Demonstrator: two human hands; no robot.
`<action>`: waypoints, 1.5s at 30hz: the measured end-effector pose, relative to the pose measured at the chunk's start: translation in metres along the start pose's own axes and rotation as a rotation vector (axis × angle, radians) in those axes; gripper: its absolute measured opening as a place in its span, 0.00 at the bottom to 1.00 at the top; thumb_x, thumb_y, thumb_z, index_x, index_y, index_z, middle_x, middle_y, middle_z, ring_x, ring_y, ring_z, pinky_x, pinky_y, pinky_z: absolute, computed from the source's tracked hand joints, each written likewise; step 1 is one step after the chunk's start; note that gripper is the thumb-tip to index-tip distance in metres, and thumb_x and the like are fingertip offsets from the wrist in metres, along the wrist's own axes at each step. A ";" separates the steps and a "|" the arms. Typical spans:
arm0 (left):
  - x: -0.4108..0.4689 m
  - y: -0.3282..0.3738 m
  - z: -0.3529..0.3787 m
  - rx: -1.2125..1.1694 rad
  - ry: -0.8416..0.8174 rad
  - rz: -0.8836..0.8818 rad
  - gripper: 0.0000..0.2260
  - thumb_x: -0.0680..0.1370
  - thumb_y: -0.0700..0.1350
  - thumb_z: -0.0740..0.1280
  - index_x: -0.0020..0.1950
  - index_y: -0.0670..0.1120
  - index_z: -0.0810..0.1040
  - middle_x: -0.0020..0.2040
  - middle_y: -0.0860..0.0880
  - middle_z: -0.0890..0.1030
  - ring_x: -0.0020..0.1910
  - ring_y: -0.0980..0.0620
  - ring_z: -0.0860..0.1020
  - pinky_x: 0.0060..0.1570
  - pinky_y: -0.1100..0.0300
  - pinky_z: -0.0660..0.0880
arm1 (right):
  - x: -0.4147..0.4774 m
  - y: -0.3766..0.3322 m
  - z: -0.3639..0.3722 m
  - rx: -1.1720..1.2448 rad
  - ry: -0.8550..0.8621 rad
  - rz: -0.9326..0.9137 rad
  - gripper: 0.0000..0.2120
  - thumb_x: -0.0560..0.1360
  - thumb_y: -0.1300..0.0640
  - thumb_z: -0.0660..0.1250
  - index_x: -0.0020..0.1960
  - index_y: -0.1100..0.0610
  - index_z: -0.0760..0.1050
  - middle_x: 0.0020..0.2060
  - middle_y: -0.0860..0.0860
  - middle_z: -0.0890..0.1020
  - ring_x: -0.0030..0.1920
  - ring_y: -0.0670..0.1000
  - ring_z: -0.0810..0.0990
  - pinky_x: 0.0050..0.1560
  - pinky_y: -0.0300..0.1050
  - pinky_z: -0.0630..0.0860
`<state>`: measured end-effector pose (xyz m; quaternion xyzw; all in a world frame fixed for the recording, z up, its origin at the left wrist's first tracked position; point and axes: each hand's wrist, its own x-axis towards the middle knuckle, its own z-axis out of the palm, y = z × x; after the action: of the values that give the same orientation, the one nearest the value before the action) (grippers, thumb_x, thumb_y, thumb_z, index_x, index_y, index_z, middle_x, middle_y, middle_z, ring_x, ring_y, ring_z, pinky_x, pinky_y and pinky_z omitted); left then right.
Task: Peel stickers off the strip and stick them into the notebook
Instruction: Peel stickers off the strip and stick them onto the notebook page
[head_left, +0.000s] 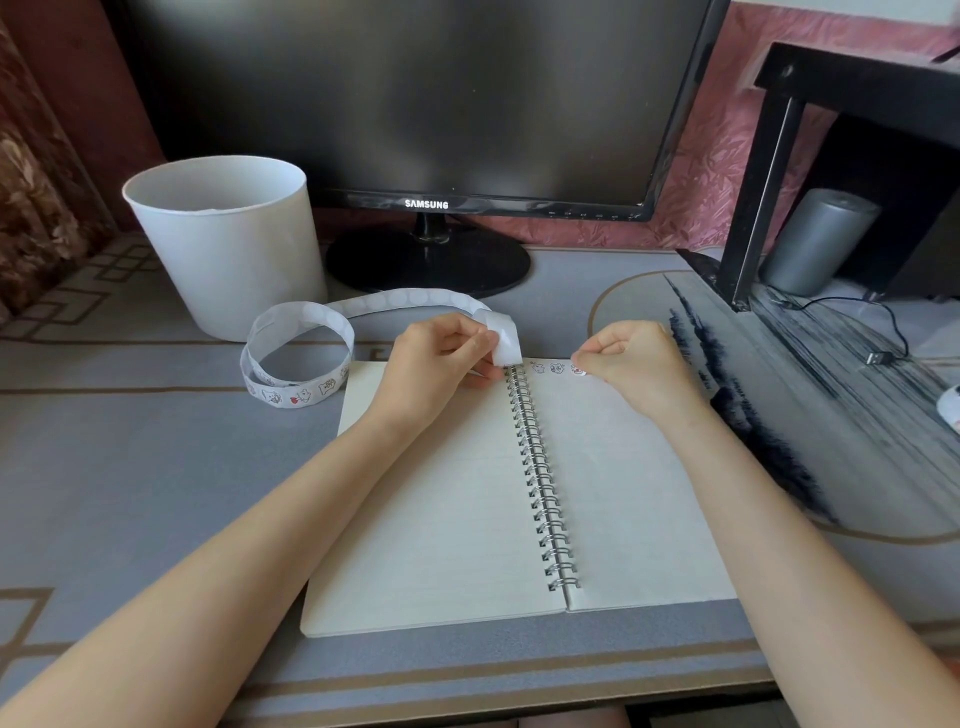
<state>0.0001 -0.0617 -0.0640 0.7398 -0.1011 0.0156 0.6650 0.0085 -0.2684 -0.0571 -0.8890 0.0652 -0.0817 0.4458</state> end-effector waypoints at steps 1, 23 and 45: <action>0.000 0.000 0.000 0.001 0.000 -0.001 0.06 0.79 0.40 0.65 0.42 0.42 0.77 0.35 0.45 0.82 0.36 0.53 0.82 0.41 0.62 0.80 | 0.000 0.000 0.000 -0.012 -0.001 -0.005 0.02 0.69 0.62 0.72 0.39 0.57 0.80 0.30 0.48 0.78 0.30 0.46 0.73 0.25 0.32 0.66; -0.001 0.001 0.000 0.004 0.001 -0.013 0.06 0.79 0.40 0.65 0.44 0.39 0.78 0.37 0.44 0.82 0.36 0.54 0.82 0.39 0.64 0.79 | 0.006 0.010 -0.002 0.057 -0.062 0.004 0.12 0.67 0.58 0.77 0.47 0.56 0.78 0.37 0.48 0.77 0.35 0.45 0.74 0.41 0.41 0.71; 0.000 0.003 -0.002 0.021 0.020 0.028 0.07 0.80 0.40 0.64 0.42 0.43 0.77 0.34 0.47 0.81 0.35 0.54 0.83 0.43 0.60 0.81 | 0.009 0.011 0.003 0.017 0.040 0.001 0.05 0.73 0.65 0.68 0.47 0.57 0.79 0.34 0.46 0.77 0.31 0.43 0.73 0.32 0.37 0.68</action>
<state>-0.0001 -0.0601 -0.0607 0.7449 -0.1046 0.0333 0.6581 0.0171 -0.2746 -0.0671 -0.8832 0.0741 -0.0999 0.4522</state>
